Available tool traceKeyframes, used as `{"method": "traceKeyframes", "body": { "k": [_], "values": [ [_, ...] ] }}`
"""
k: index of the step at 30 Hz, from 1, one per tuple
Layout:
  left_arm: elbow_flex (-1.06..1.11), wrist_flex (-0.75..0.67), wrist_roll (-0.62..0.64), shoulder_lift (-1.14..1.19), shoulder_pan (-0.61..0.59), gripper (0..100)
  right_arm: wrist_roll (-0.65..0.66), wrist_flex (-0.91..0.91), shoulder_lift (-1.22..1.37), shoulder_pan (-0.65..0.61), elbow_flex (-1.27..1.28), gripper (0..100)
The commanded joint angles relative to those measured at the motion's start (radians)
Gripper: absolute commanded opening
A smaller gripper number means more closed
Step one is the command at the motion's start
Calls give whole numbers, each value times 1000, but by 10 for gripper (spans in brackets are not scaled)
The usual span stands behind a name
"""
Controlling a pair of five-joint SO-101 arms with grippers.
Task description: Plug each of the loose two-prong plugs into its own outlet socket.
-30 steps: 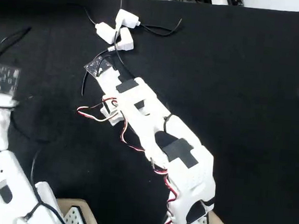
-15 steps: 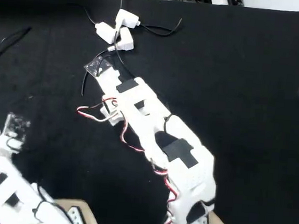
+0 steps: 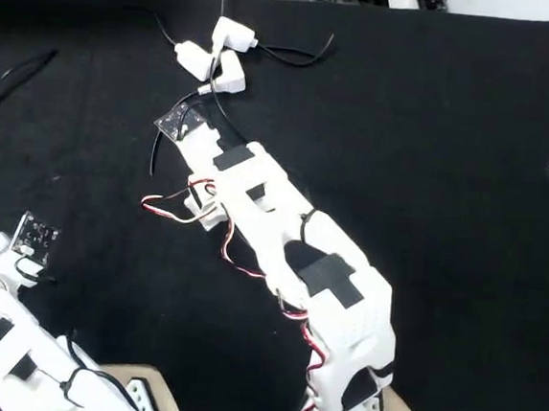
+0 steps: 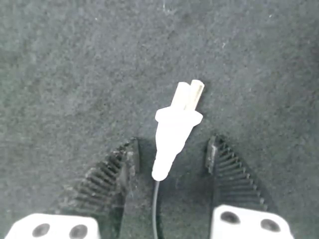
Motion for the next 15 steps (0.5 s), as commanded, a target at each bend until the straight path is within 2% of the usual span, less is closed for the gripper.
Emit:
{"method": "traceKeyframes", "body": {
  "k": [1, 6, 10, 15],
  "values": [
    [12, -26, -72, -12, 15, 484, 2, -3, -30, 17, 2, 240],
    [-51, -25, -61, -12, 5, 499, 3, -3, -30, 17, 2, 240],
    [-130, -18, -8, -2, -67, 482, 3, -3, -30, 17, 2, 240],
    [-156, 28, 15, 0, -97, 402, 3, -3, -30, 15, 2, 240]
  ]
}}
